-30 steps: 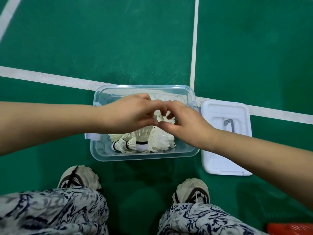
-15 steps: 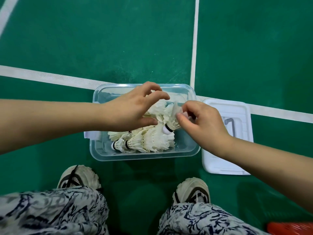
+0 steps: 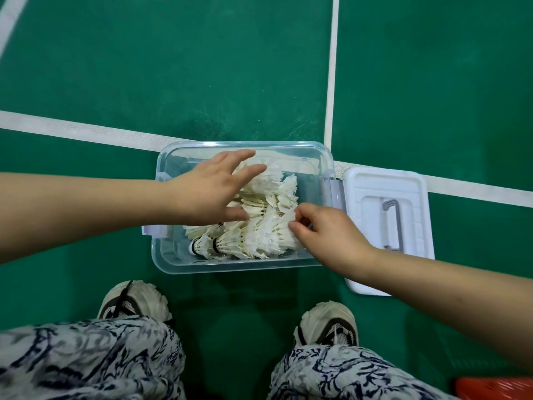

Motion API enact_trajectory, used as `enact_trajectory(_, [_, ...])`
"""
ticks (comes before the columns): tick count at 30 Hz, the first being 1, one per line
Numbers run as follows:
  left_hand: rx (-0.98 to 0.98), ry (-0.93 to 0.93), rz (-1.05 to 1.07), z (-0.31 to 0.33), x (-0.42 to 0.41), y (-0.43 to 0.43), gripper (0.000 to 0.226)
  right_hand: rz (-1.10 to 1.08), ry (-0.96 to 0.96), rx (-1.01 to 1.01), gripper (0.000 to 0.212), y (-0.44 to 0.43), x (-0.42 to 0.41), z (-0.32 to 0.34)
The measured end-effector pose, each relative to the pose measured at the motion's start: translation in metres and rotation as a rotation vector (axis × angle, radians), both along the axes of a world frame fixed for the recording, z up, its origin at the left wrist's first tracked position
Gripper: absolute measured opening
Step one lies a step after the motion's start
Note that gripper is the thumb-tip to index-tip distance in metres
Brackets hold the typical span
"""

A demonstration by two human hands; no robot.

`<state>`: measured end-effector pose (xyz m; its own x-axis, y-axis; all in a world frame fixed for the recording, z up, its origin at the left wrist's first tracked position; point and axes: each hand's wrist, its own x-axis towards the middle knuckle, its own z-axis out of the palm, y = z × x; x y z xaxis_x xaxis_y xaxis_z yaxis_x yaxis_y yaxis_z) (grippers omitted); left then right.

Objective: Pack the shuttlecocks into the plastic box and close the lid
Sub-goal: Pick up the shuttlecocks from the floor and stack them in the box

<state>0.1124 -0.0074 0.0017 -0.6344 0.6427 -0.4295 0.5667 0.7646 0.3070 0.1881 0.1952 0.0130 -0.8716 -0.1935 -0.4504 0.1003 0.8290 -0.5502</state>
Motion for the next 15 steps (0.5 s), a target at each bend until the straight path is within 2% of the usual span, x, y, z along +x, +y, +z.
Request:
enact_trajectory(5, [-0.152,-0.039,-0.14,-0.008,0.004,0.006,0.104,0.105,-0.049,0.121,0.014,-0.004,-0.002,-0.005])
enact_trajectory(10, [-0.228,0.034,-0.17,-0.018,0.008,0.013,0.107,0.205,-0.05,0.242,0.01,-0.007,-0.004,-0.008])
enact_trajectory(15, [-0.237,0.035,-0.14,-0.019,0.013,0.016,0.106,0.25,-0.086,0.275,0.026,-0.005,-0.01,-0.007])
